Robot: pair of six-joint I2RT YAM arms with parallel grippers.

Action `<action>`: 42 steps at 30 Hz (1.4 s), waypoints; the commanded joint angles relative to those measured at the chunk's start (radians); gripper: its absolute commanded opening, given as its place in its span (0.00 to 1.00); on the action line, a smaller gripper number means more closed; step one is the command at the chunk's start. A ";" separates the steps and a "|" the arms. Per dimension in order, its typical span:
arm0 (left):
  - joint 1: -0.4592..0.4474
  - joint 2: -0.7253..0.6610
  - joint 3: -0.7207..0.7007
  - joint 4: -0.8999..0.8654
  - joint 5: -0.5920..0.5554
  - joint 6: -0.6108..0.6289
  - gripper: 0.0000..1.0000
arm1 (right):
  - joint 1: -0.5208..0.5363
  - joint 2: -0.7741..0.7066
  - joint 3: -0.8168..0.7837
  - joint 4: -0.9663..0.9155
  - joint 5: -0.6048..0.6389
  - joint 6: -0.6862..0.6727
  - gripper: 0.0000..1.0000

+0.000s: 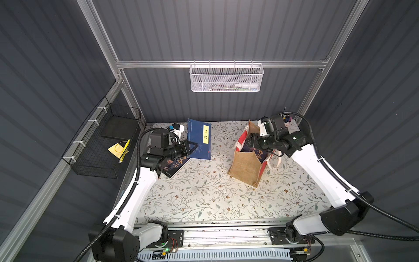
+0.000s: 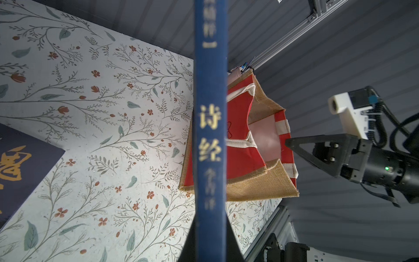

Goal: Put the books into the canvas bag
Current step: Adjust the canvas bag at the center of the board.

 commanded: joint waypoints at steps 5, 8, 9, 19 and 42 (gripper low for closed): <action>-0.007 -0.061 -0.018 -0.069 -0.021 0.028 0.00 | 0.029 0.239 0.082 0.041 -0.292 0.029 0.65; -0.007 -0.077 -0.009 -0.122 -0.049 0.069 0.00 | 0.090 0.228 0.036 0.138 -0.361 0.054 0.64; -0.006 -0.078 -0.008 -0.128 -0.053 0.073 0.00 | 0.112 0.226 0.026 0.154 -0.384 0.065 0.64; -0.007 -0.062 0.051 -0.067 -0.077 0.017 0.00 | 0.296 0.156 0.009 0.182 -0.395 0.126 0.65; -0.430 0.249 0.430 0.131 -0.325 -0.075 0.00 | -0.057 -0.155 -0.161 -0.078 -0.120 -0.018 0.73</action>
